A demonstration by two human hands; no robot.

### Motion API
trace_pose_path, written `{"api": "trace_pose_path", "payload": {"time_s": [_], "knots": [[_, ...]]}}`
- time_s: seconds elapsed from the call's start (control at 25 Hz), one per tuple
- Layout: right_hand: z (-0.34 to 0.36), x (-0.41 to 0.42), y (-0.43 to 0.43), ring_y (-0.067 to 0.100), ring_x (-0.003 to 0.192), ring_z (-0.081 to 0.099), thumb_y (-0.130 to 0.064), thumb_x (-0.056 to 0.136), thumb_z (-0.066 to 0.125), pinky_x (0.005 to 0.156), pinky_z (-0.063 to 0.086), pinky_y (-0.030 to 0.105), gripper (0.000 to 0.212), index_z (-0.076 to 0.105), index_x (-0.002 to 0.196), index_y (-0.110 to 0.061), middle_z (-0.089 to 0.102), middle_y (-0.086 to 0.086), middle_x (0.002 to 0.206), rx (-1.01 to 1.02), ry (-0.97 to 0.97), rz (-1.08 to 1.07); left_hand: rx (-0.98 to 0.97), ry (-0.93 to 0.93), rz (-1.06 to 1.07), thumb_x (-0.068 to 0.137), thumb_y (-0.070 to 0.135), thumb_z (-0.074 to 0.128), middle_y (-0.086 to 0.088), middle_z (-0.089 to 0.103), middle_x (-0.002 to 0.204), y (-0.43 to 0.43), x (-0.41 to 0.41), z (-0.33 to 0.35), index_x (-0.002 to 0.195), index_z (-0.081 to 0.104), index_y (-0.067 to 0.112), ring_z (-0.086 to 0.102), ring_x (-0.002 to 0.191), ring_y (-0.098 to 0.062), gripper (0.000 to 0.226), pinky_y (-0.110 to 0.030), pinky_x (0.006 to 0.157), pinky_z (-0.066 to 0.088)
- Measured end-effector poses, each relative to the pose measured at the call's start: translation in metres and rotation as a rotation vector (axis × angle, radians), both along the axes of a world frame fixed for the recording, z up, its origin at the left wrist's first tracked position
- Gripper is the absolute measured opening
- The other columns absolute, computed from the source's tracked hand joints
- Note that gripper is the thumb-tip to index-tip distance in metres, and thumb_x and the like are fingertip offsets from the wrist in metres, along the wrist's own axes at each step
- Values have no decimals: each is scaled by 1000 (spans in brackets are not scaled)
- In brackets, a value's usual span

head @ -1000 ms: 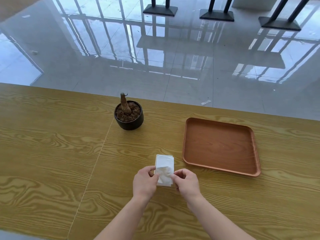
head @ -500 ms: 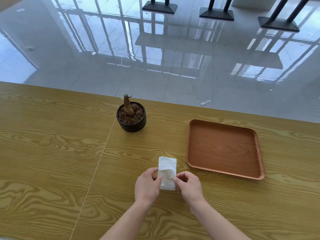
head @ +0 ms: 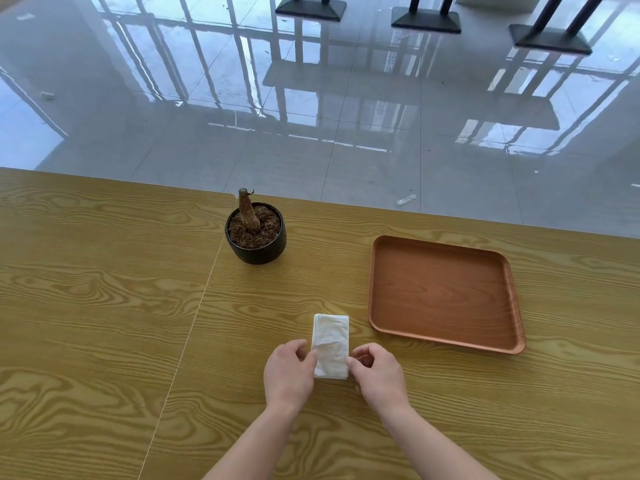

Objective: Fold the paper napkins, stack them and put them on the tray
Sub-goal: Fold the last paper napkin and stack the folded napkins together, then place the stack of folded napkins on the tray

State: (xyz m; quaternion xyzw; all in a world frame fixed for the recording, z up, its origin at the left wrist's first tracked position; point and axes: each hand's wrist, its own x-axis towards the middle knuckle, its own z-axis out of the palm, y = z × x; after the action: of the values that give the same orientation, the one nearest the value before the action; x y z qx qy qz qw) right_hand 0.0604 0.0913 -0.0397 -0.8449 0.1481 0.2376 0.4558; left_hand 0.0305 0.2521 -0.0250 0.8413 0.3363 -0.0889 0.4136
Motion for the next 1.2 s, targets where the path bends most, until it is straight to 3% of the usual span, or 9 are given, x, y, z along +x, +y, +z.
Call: {"api": "trace_pose_path", "payload": {"time_s": [0.2,0.44,0.6,0.72,0.8,0.88,1.04,1.2], "knots": [[1,0,-6,14,76,70,-32,85,73,77,60,43,6,73,85,-26,74,-6,77,-50,-14,37,-35,39,78,88,37,68,11,67,92,-2,0,1,120,70,16,64,94,-12,38,-32,88,51],[2,5,7,15,75,72,-29,84,74,76,61,44,7,74,89,-23,75,-4,76,-25,15,39,-134,95,112,85,38,71,3,71,110,-4,4,5,123,67,15,65,103,-14,44,-36,94,52],[6,7,5,13,78,69,-29,85,74,76,59,38,20,70,103,-21,72,-7,83,-84,-50,121,-129,57,197,85,32,69,5,64,103,1,-5,11,124,63,20,62,95,-14,42,-38,91,51],[13,26,-1,12,98,64,-27,92,67,81,53,30,30,64,121,-23,65,-12,112,-251,-372,377,-163,68,308,85,27,67,4,63,98,-2,-19,12,124,60,20,61,88,-12,40,-36,85,49],[18,44,5,14,124,55,-23,98,58,98,50,34,42,53,140,-20,55,-8,140,-248,-405,526,-293,102,412,85,23,66,0,67,96,-12,-26,12,124,57,15,65,88,-18,41,-42,88,53],[19,56,14,18,135,46,-23,102,49,106,45,38,45,45,147,-18,49,-5,148,-269,-340,637,-466,126,533,86,19,65,-7,70,98,-24,-31,12,124,56,8,68,86,-23,41,-46,88,57],[14,56,14,20,118,54,-26,102,46,95,50,39,34,56,134,-17,58,0,125,-290,-250,675,-630,100,630,84,7,59,-7,69,82,-35,-27,14,119,57,0,59,66,-19,35,-37,68,54],[14,44,3,19,94,59,-31,95,53,78,50,37,16,66,96,-21,57,-2,97,-350,-181,552,-628,104,651,86,9,63,-14,68,111,-31,-22,15,135,49,4,64,93,-23,52,-42,88,53]]}}
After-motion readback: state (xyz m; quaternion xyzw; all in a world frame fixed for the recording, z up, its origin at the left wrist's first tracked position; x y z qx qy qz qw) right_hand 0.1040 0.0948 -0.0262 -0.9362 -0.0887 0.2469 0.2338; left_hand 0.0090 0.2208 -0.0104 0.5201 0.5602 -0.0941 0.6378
